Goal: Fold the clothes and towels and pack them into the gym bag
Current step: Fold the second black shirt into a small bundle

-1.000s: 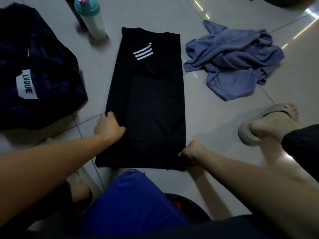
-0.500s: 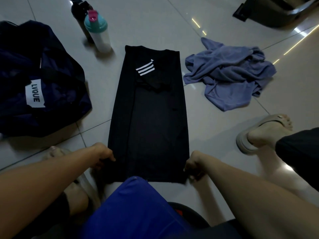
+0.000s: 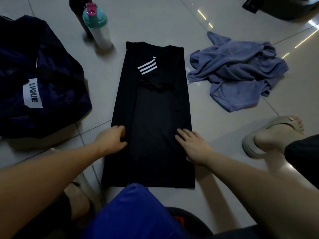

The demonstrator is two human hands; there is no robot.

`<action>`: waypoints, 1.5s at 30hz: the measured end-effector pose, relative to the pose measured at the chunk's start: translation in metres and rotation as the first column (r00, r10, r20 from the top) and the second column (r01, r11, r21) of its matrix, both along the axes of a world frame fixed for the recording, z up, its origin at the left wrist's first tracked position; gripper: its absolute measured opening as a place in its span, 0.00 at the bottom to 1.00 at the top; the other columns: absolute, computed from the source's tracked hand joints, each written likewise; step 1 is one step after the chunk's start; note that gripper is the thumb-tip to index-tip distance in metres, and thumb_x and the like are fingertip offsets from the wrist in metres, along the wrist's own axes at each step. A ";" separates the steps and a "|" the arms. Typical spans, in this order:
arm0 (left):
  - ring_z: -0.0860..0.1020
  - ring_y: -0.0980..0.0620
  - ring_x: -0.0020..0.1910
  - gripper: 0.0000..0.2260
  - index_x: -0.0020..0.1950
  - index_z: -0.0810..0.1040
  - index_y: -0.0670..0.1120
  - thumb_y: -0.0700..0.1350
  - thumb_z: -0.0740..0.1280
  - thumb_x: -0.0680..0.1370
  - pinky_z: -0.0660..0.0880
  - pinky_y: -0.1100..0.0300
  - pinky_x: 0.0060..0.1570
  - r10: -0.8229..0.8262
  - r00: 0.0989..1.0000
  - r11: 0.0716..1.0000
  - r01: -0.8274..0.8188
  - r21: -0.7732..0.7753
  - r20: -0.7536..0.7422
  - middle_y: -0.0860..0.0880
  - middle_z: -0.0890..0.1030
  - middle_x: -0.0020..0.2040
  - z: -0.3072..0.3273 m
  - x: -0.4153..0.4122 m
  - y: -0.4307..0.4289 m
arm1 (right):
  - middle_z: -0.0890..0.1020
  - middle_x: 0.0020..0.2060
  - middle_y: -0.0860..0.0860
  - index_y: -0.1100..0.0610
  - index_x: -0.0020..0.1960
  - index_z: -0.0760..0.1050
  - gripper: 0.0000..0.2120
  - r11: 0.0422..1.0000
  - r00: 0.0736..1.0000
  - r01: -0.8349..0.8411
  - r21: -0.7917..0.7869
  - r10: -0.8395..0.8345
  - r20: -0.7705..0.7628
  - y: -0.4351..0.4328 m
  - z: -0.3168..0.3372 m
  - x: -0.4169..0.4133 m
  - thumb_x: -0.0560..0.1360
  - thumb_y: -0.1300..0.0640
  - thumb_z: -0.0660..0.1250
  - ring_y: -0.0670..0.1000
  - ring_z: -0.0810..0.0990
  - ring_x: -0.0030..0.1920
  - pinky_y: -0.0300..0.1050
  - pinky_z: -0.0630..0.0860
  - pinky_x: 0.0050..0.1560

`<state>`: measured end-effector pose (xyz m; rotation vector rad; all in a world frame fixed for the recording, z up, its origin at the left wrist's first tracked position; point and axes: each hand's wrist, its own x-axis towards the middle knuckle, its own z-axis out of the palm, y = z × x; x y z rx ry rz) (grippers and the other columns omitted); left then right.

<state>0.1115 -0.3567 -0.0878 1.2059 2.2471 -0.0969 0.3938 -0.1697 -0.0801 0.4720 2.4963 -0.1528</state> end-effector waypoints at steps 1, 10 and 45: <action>0.76 0.53 0.42 0.11 0.45 0.73 0.50 0.54 0.71 0.76 0.74 0.56 0.40 -0.068 0.997 0.997 0.068 -0.035 0.022 0.52 0.76 0.47 -0.003 -0.002 -0.004 | 0.51 0.81 0.58 0.57 0.82 0.52 0.40 0.998 0.998 -0.062 0.001 0.062 -0.012 -0.003 -0.002 0.003 0.75 0.51 0.66 0.60 0.52 0.80 0.56 0.53 0.79; 0.79 0.52 0.41 0.06 0.47 0.76 0.52 0.53 0.67 0.78 0.79 0.54 0.43 -0.043 0.999 0.996 0.043 0.082 0.002 0.53 0.80 0.42 0.001 -0.034 0.042 | 0.74 0.69 0.62 0.60 0.71 0.73 0.31 0.992 0.976 -0.119 0.032 0.123 -0.178 0.020 -0.007 -0.018 0.69 0.50 0.66 0.63 0.76 0.65 0.56 0.75 0.62; 0.79 0.36 0.55 0.12 0.58 0.79 0.44 0.40 0.67 0.75 0.75 0.48 0.50 0.259 0.924 0.932 -0.162 0.324 -0.280 0.40 0.80 0.56 -0.010 -0.273 0.399 | 0.80 0.52 0.59 0.61 0.54 0.77 0.07 0.771 0.715 0.636 0.030 -0.573 -0.401 0.408 -0.018 -0.309 0.77 0.60 0.65 0.61 0.78 0.51 0.45 0.69 0.45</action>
